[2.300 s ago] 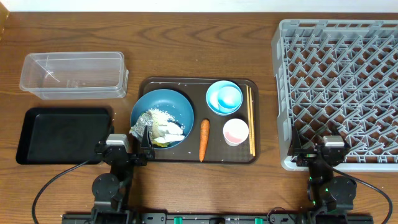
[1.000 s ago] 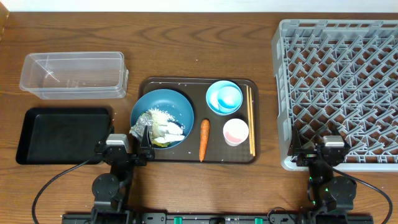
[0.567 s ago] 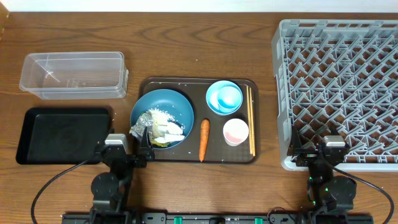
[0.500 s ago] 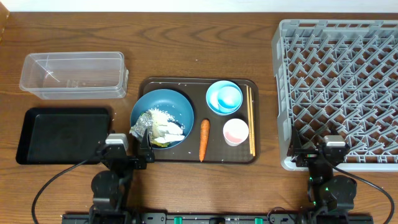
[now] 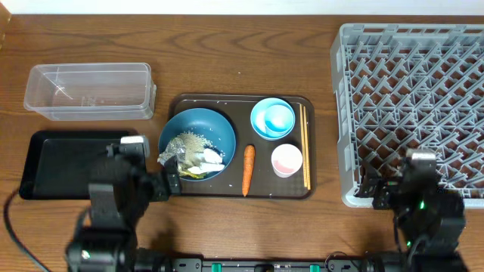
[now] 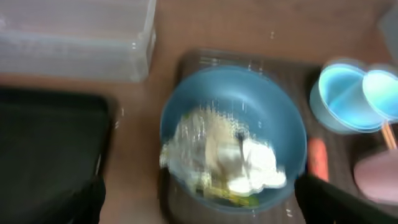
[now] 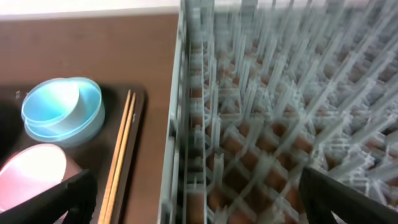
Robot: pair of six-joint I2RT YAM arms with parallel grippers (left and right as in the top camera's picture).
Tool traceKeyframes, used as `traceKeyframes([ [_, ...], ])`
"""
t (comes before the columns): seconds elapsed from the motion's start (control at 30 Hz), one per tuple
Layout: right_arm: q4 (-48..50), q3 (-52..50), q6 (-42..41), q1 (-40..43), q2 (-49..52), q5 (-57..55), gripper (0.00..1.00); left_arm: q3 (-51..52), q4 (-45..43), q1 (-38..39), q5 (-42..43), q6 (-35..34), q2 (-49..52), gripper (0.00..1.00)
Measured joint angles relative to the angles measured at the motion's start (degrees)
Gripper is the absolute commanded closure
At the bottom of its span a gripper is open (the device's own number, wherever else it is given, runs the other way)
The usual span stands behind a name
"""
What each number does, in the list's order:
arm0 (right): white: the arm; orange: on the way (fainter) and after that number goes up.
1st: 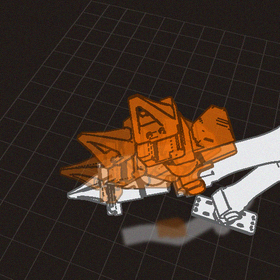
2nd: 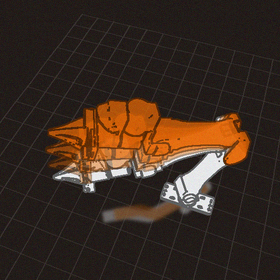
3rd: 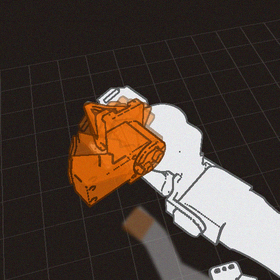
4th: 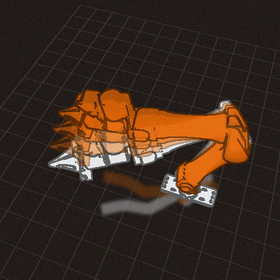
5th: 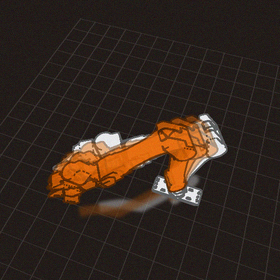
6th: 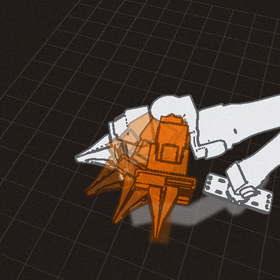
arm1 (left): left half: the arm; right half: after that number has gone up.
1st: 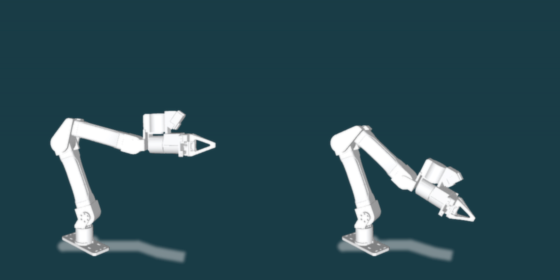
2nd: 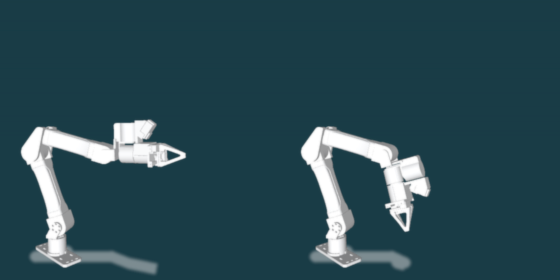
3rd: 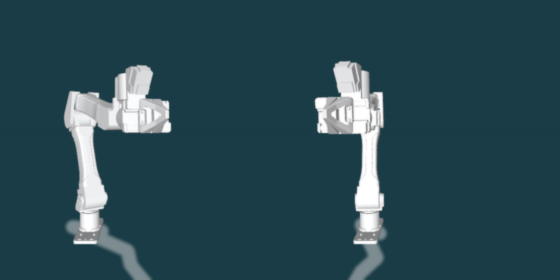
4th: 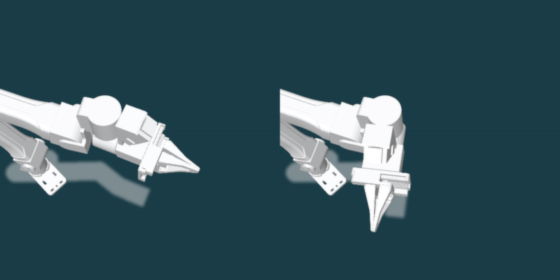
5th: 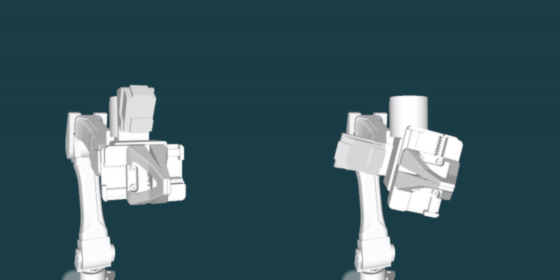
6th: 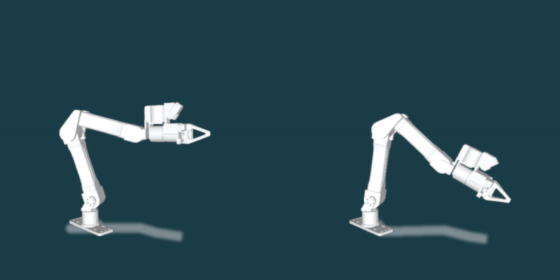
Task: Sort waste into correct bins and load items into the dishwasher rack
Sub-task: 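Reach the left gripper down into the blue plate toward the foil and wrapper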
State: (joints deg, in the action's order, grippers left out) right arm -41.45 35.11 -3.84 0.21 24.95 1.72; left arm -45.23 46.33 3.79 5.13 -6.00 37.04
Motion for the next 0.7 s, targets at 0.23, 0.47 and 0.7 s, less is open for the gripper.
traceKeyframes([
  [0.23,-8.31,10.14,-0.33,0.00,16.35,1.07,0.01,-12.22,14.34,0.02,1.14,0.00,10.99,0.02],
  [0.47,-8.83,10.86,-1.20,0.00,22.45,5.29,0.01,-12.39,14.97,0.02,1.42,-1.16,13.16,0.02],
  [0.7,-8.85,10.88,-1.44,0.00,22.51,6.10,0.01,-12.46,8.50,0.02,3.50,-7.17,15.76,0.02],
])
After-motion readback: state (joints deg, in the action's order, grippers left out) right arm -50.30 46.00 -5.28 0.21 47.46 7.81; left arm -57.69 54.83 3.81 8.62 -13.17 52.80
